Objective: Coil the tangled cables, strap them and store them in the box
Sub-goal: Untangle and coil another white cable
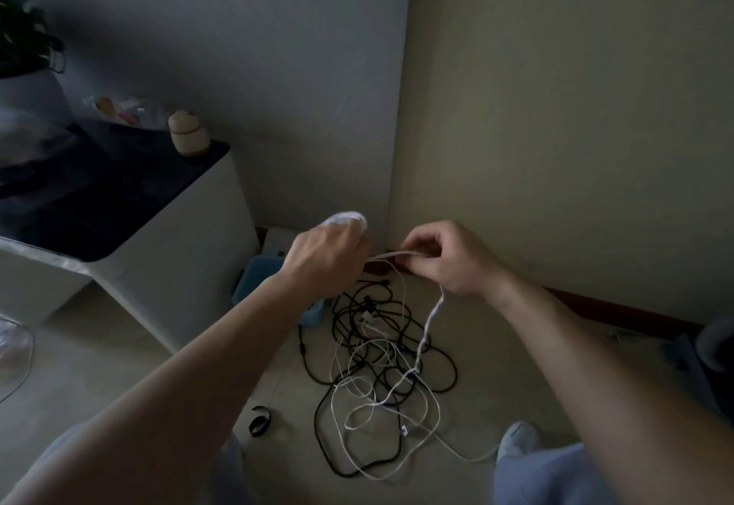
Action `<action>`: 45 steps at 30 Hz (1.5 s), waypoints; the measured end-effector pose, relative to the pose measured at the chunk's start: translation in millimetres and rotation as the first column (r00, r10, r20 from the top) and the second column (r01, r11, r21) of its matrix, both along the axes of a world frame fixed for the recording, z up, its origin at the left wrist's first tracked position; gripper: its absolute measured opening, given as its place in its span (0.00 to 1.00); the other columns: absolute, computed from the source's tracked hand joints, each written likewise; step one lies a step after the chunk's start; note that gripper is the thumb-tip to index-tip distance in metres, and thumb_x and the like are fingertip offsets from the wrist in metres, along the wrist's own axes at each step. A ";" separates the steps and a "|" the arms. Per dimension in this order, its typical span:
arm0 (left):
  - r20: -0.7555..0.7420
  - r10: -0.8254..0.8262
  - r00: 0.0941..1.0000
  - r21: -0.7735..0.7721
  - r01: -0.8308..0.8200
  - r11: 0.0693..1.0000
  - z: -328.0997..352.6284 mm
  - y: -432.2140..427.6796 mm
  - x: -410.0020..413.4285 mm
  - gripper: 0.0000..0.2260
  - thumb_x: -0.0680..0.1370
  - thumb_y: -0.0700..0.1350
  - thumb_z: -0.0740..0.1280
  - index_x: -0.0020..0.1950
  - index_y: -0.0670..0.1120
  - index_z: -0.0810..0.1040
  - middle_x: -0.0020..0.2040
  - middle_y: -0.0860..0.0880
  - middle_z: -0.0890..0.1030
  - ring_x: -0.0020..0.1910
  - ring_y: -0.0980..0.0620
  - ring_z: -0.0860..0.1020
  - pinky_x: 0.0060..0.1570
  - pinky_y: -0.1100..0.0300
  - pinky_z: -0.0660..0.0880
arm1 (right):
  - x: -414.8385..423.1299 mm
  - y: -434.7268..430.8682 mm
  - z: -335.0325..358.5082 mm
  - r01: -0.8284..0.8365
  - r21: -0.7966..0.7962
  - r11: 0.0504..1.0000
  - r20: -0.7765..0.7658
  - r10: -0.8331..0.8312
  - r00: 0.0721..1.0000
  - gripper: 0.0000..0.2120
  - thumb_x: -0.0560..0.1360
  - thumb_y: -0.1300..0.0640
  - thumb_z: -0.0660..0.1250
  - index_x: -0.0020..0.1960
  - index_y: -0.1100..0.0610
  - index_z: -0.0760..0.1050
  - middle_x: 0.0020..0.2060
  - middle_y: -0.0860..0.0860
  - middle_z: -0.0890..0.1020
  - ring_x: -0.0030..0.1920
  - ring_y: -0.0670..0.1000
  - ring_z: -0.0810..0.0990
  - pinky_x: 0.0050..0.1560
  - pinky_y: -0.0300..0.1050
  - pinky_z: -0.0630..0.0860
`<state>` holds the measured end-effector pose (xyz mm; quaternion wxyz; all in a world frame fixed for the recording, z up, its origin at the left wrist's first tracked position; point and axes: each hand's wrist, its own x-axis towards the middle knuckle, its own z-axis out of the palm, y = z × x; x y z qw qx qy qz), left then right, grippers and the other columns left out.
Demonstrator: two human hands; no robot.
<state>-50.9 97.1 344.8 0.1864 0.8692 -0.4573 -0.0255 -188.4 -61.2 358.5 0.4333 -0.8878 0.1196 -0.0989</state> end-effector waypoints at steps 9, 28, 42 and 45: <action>-0.924 -0.322 0.206 -0.285 0.187 0.940 18.8 -3.1 -25.9 0.22 0.85 0.51 0.56 0.33 0.46 0.74 0.22 0.50 0.62 0.20 0.54 0.57 0.22 0.62 0.53 | -4.9 -16.6 -9.0 0.173 -0.046 0.984 0.136 -0.165 0.977 0.05 0.76 0.54 0.73 0.42 0.50 0.80 0.31 0.39 0.80 0.33 0.38 0.76 0.35 0.34 0.70; -0.861 -0.420 -0.285 -0.393 -0.150 0.907 49.5 8.5 -14.0 0.17 0.80 0.52 0.55 0.34 0.48 0.70 0.24 0.54 0.53 0.19 0.56 0.50 0.17 0.66 0.57 | -4.8 -10.0 -12.1 0.126 0.152 0.980 0.078 -0.139 0.987 0.26 0.67 0.74 0.67 0.50 0.44 0.78 0.51 0.49 0.83 0.54 0.48 0.82 0.52 0.43 0.79; -0.969 -0.246 0.035 -0.248 -0.211 0.946 36.3 14.6 6.3 0.17 0.82 0.51 0.57 0.35 0.47 0.70 0.21 0.53 0.60 0.17 0.58 0.56 0.20 0.66 0.52 | -11.0 -14.9 -9.5 0.021 -0.114 0.993 -0.068 -0.029 0.997 0.17 0.76 0.68 0.70 0.52 0.45 0.80 0.52 0.46 0.85 0.44 0.40 0.84 0.42 0.43 0.83; -0.978 -0.109 0.177 -0.147 -0.221 0.964 31.2 15.9 7.9 0.18 0.85 0.50 0.55 0.36 0.46 0.69 0.23 0.53 0.60 0.18 0.57 0.56 0.20 0.67 0.53 | -10.6 -15.1 -12.7 0.119 -0.109 0.987 0.007 -0.119 0.993 0.17 0.72 0.65 0.76 0.40 0.44 0.74 0.40 0.47 0.84 0.41 0.49 0.85 0.39 0.45 0.83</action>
